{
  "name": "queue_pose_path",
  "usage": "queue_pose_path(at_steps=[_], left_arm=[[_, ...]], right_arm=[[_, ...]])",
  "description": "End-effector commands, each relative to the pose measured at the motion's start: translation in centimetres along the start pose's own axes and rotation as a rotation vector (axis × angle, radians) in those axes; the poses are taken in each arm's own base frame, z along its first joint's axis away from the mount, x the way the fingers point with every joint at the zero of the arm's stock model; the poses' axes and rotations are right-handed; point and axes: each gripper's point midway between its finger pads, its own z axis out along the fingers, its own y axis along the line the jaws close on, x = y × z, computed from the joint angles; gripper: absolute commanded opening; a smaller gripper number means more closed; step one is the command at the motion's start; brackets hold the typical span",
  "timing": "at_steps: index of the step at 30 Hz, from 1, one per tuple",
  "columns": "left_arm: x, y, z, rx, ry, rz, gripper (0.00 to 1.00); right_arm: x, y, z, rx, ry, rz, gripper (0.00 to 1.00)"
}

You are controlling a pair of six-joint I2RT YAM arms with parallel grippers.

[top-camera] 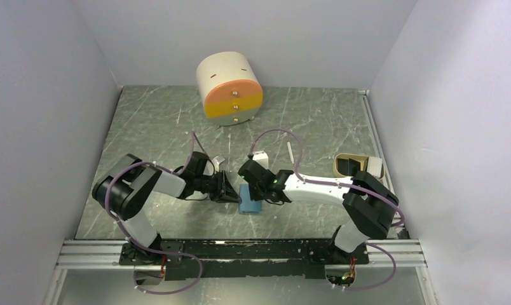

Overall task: Put the credit cards into the card holder
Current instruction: Close the card holder at the center of the board.

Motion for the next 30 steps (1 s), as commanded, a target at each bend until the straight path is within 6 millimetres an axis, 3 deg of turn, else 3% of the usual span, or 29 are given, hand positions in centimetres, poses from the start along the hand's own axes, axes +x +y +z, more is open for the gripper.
queue_pose_path(at_steps=[1, 30], left_arm=[[-0.7, -1.8, 0.1, 0.08, 0.002, 0.056, 0.27], [-0.6, -1.2, 0.7, 0.093, 0.014, 0.035, 0.21]], right_arm=[[0.1, 0.8, 0.0, -0.01, 0.015, -0.015, 0.0], [-0.7, 2.2, -0.5, -0.043, -0.026, 0.001, 0.0]])
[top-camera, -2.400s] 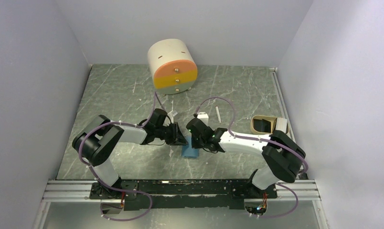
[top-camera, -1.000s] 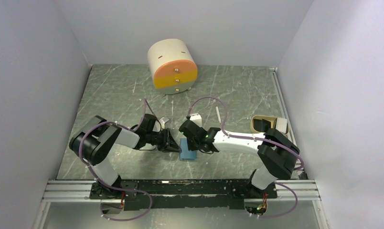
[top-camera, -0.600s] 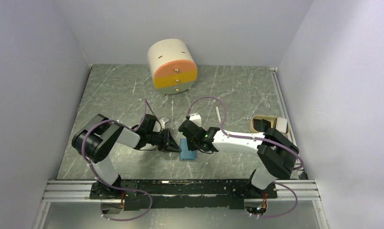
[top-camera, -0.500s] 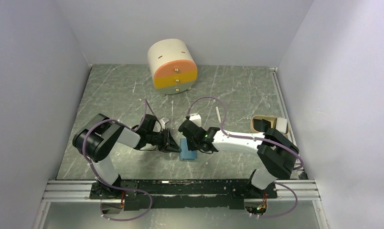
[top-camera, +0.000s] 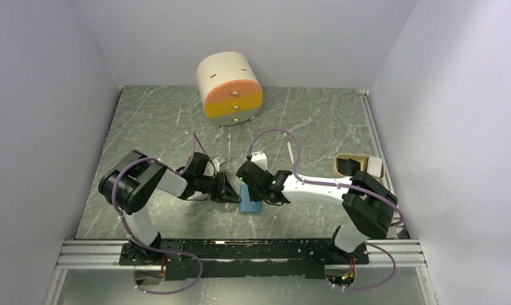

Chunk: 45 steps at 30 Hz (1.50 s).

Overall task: Put the credit cards into the card holder
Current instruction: Close the card holder at the center of the board.

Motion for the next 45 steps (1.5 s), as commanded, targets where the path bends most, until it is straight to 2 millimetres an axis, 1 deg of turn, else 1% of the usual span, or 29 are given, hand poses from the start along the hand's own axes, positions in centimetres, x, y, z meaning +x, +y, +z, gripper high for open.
queue_pose_path(at_steps=[1, 7, 15, 23, 27, 34, 41, 45], left_arm=[[-0.6, -1.4, 0.1, 0.062, -0.005, 0.046, 0.21], [-0.6, -1.5, 0.1, 0.066, -0.006, 0.048, 0.21], [-0.6, -1.6, 0.1, 0.065, -0.006, 0.049, 0.21], [-0.6, -1.6, 0.0, 0.067, -0.006, 0.048, 0.21], [-0.6, -1.6, 0.0, 0.065, -0.009, 0.049, 0.21], [-0.6, -1.7, -0.1, 0.067, -0.009, 0.05, 0.2], [-0.5, -1.7, -0.1, 0.068, -0.008, 0.05, 0.2], [-0.5, -1.6, -0.1, 0.065, -0.006, 0.048, 0.2]], right_arm=[[-1.1, 1.9, -0.5, -0.053, -0.036, 0.029, 0.0], [-1.5, 1.9, -1.1, -0.068, -0.061, 0.048, 0.0], [-0.3, 1.8, -0.4, -0.057, -0.02, 0.029, 0.0], [0.5, 0.8, 0.3, 0.023, 0.012, -0.024, 0.0], [0.1, 0.4, 0.1, 0.057, 0.004, -0.042, 0.0], [-0.9, 0.3, -1.0, 0.077, -0.026, -0.05, 0.0], [-0.5, 0.5, -0.4, 0.076, -0.016, -0.058, 0.0], [-0.5, 0.1, -0.3, 0.106, -0.016, -0.073, 0.0]])
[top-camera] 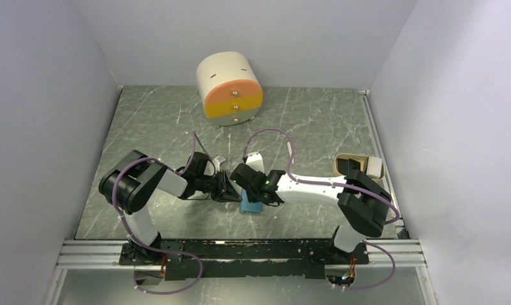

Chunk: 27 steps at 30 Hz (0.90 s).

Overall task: Put the credit cards into the card holder
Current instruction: Close the card holder at the center of the board.

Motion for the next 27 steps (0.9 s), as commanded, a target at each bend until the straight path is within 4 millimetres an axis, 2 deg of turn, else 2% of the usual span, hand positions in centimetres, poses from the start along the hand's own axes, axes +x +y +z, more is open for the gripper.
queue_pose_path(at_steps=[1, 6, 7, 10, 13, 14, 23, 27], left_arm=[[-0.3, -1.2, -0.1, 0.047, -0.002, 0.041, 0.2], [-0.2, -1.2, -0.2, 0.049, -0.002, 0.042, 0.2], [-0.2, -1.2, -0.2, 0.048, -0.002, 0.039, 0.2], [-0.1, -1.2, -0.2, 0.049, -0.002, 0.04, 0.2], [-0.2, -1.2, -0.1, 0.051, -0.001, 0.041, 0.2], [-0.2, -1.2, -0.1, 0.05, -0.001, 0.04, 0.2], [-0.1, -1.1, -0.1, 0.05, -0.001, 0.038, 0.2], [-0.1, -1.2, -0.1, 0.052, -0.001, 0.038, 0.2]], right_arm=[[-0.7, 0.2, 0.1, 0.03, -0.024, -0.016, 0.0], [-0.4, -0.3, 0.1, 0.056, -0.023, -0.033, 0.0], [-1.1, 0.1, -0.1, 0.051, -0.034, -0.027, 0.0], [-1.4, 0.4, -0.3, 0.049, -0.039, -0.033, 0.0], [-1.5, 0.7, -0.5, 0.034, -0.041, -0.028, 0.1], [-1.5, 0.7, -0.6, 0.03, -0.041, -0.026, 0.1], [-1.3, 0.7, -1.4, 0.008, -0.039, -0.005, 0.12], [-1.4, 0.5, -1.6, 0.017, -0.04, -0.003, 0.07]])
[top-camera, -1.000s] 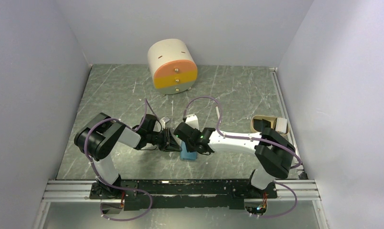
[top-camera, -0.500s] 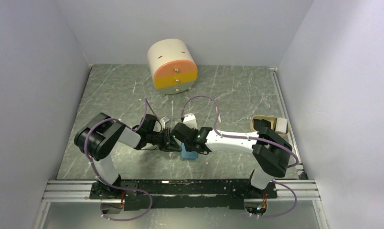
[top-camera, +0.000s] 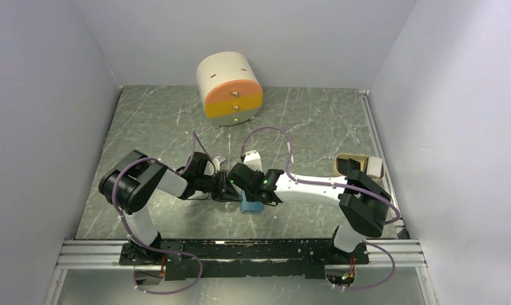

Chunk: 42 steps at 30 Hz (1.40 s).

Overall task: Put the credit cards into the card holder
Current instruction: Close the card holder at the center of the board.

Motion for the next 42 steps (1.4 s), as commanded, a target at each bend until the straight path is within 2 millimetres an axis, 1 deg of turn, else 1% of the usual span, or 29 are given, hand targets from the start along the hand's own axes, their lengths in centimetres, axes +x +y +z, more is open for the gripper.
queue_pose_path(at_steps=[1, 3, 7, 9, 17, 21, 28, 33, 37, 42], left_arm=[[0.0, -1.1, -0.1, 0.047, 0.003, 0.04, 0.2], [-0.1, -1.0, -0.1, 0.046, 0.002, 0.039, 0.2], [0.0, -1.0, -0.2, 0.045, 0.002, 0.038, 0.2], [0.0, -1.0, -0.2, 0.046, 0.002, 0.038, 0.2], [0.0, -1.0, -0.2, 0.046, 0.004, 0.038, 0.19], [0.0, -0.9, -0.2, 0.046, 0.005, 0.038, 0.19], [0.1, -0.9, -0.1, 0.046, 0.007, 0.037, 0.19], [0.0, -0.8, -0.1, 0.045, 0.005, 0.037, 0.19], [0.0, -0.8, 0.0, 0.048, 0.007, 0.035, 0.19], [0.1, -0.9, 0.0, 0.049, 0.008, 0.036, 0.18]], right_arm=[[-0.6, 0.0, -0.9, 0.001, -0.018, 0.014, 0.07], [-0.4, -0.1, -0.9, 0.006, -0.012, 0.008, 0.07], [-0.2, 0.0, -0.9, 0.018, 0.0, -0.005, 0.16], [-0.1, 0.0, -0.9, 0.038, -0.001, -0.016, 0.18], [-0.1, -0.6, -0.5, 0.12, -0.001, -0.056, 0.18], [0.1, -1.4, -0.5, 0.174, 0.005, -0.076, 0.17], [0.2, -1.6, -0.5, 0.187, 0.003, -0.084, 0.17], [0.3, -1.5, -0.3, 0.188, 0.005, -0.089, 0.12], [0.2, -1.2, -0.4, 0.175, 0.001, -0.087, 0.01], [0.2, -0.7, -0.1, 0.149, -0.005, -0.094, 0.0]])
